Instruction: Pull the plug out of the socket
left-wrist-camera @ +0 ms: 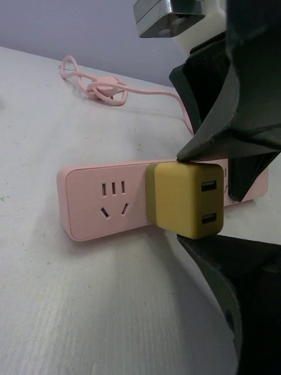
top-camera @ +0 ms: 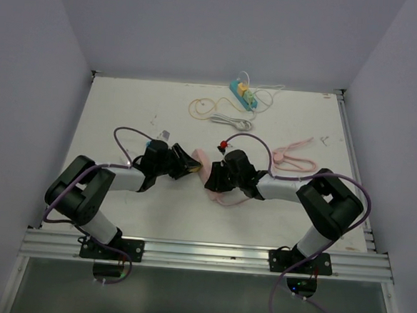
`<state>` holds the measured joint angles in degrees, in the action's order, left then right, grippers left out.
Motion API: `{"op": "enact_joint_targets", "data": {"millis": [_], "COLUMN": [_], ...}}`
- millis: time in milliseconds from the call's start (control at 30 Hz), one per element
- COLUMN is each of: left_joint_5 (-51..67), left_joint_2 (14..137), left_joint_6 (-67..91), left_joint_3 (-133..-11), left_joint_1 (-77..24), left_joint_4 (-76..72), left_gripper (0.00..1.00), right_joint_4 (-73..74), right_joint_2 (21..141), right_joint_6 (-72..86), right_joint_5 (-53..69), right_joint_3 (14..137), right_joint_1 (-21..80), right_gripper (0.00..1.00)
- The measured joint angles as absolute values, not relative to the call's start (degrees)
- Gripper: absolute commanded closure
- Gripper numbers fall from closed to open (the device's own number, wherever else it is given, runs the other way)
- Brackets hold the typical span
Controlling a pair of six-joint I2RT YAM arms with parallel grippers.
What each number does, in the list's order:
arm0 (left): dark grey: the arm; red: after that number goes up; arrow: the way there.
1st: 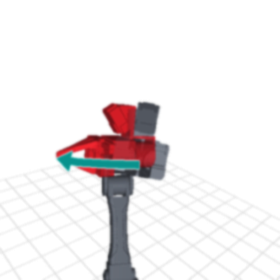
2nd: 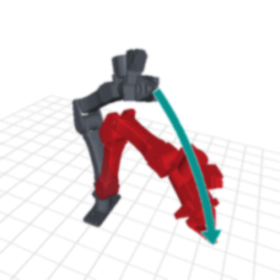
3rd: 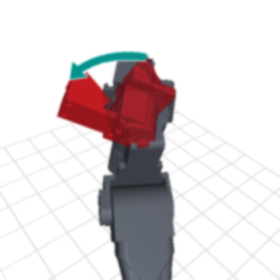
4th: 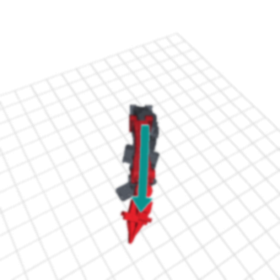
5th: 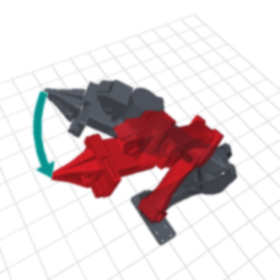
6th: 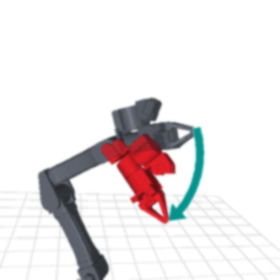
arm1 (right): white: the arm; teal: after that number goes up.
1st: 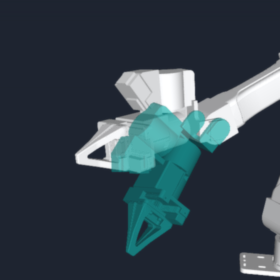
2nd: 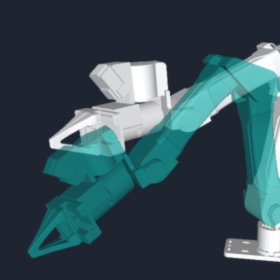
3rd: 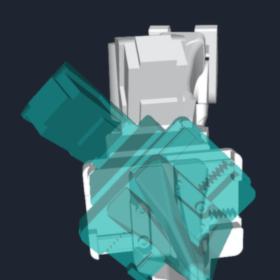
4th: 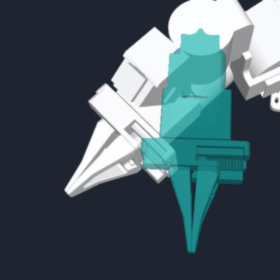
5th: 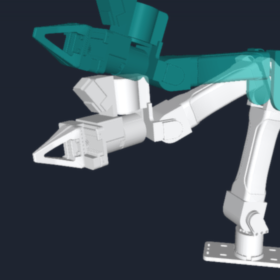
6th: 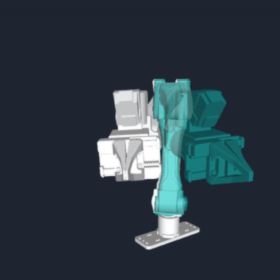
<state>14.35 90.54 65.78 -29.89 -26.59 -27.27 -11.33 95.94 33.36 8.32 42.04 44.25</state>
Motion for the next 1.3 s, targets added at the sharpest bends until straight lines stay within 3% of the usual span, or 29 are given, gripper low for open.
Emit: {"op": "enact_joint_targets", "data": {"millis": [67, 200, 333, 1300], "left_joint_5": [14.2, 14.1, 14.0, 12.5], "left_joint_2": [90.6, 90.6, 90.5, 78.5], "left_joint_6": [66.1, 66.6, 67.1, 71.6], "left_joint_3": [-29.9, -29.9, -29.4, -20.2], "left_joint_1": [-26.6, -26.7, -26.7, -24.6], "left_joint_4": [-27.4, -27.6, -28.2, -28.0], "left_gripper": [0.62, 0.86, 1.0, 1.0], "right_joint_4": [-11.4, -11.3, -11.2, -11.2], "right_joint_2": [96.0, 96.1, 96.1, 97.8], "right_joint_6": [33.5, 33.8, 33.9, 38.1], "right_joint_5": [8.5, 8.4, 8.3, 12.3], "right_joint_3": [42.1, 42.1, 42.1, 42.9], "right_joint_1": [44.2, 44.2, 44.2, 43.9], "right_gripper": [1.0, 1.0, 1.0, 1.0]}}
